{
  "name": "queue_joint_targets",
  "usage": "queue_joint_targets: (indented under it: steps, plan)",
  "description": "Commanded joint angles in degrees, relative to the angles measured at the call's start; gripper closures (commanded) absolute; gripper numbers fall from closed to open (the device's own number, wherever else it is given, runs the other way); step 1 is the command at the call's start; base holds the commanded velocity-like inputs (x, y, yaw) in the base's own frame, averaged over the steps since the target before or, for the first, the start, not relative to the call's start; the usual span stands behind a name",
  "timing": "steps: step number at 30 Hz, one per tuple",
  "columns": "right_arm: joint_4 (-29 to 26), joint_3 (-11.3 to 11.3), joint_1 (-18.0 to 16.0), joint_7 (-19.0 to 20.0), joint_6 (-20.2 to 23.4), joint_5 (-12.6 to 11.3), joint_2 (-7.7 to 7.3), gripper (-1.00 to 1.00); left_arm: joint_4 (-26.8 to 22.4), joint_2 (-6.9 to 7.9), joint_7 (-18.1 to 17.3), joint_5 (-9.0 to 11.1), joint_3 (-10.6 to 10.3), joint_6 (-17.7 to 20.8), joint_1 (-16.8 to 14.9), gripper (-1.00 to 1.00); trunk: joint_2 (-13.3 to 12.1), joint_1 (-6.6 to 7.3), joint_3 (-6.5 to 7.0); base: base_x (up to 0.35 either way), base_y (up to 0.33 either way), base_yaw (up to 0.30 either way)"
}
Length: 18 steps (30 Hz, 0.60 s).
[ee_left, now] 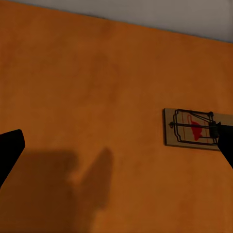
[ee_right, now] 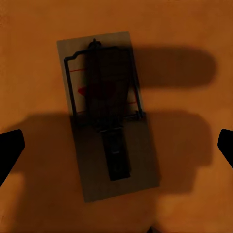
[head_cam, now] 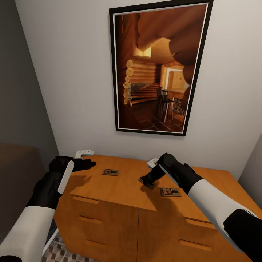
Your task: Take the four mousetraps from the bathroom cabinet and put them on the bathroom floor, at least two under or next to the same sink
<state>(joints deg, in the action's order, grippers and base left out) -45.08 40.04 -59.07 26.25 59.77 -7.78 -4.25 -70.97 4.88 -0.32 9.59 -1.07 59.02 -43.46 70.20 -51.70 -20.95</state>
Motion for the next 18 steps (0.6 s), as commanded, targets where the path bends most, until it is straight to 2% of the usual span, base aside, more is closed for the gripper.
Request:
queue_joint_targets:
  steps: [1, 7, 13, 18]
  plan:
    - [-0.09, 0.28, -0.08, -0.05, 0.23, -0.56, -0.14, -1.00, -0.04, 0.04, -0.03, 0.05, -0.08, 0.22, -0.05, -1.00, 0.05, 0.00, -0.07, 0.000, 0.000, 0.000]
    - [-0.15, 1.14, -0.08, 1.55, 0.23, -0.35, -0.40, -1.00, -0.04, 0.04, -0.05, 0.05, -0.08, 0.22, -0.05, -1.00, 0.05, 0.00, -0.07, 0.000, 0.000, 0.000]
    - [-0.17, 2.44, -0.08, 3.41, 0.23, 0.83, -0.52, -1.00, -0.04, 0.04, -0.09, 0.01, -0.08, 0.22, -0.07, -1.00, 0.05, 0.00, -0.07, 0.000, 0.000, 0.000]
    - [-0.18, 2.95, -0.08, 5.34, 0.23, 3.22, -0.56, -1.00, -0.04, 0.04, -0.11, 0.03, -0.08, 0.22, -0.05, -1.00, 0.05, 0.00, -0.07, 0.000, 0.000, 0.000]
